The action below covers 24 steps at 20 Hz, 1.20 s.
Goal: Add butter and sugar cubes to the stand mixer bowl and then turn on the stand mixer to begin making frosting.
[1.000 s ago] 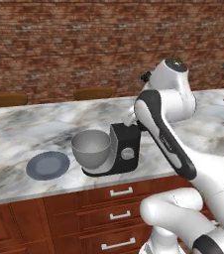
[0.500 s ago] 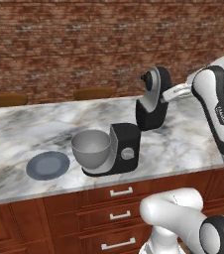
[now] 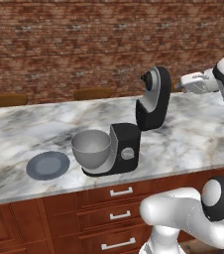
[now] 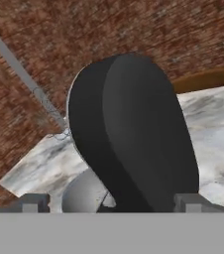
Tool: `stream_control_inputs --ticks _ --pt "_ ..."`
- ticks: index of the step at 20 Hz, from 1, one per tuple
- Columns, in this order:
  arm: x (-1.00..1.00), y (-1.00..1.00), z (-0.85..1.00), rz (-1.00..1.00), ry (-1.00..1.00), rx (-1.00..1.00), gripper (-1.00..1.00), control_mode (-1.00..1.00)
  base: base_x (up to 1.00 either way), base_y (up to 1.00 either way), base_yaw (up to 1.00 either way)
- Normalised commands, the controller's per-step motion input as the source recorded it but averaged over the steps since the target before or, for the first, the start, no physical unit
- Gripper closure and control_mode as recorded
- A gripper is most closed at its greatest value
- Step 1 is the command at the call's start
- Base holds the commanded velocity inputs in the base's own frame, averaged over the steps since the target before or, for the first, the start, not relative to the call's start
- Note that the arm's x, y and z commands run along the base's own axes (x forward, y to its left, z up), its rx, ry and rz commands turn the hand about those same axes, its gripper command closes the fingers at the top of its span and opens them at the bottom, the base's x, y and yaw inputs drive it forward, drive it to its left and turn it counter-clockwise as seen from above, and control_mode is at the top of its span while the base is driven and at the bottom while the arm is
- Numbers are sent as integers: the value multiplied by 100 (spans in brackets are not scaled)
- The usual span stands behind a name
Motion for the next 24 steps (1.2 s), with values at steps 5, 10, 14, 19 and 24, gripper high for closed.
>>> stream_control_inputs --ticks 5,10,14,19,24 --pt "69 0 -23 0 -3 26 -100 -100 0 0 0" --pt "53 2 -11 0 -6 25 -100 -100 0 0 0" --pt "31 50 -9 0 -5 16 -100 -100 0 0 0" --pt "17 99 -2 0 -6 2 -100 -100 0 0 0" --pt "1 100 -8 0 -7 -4 -100 -100 0 0 0"
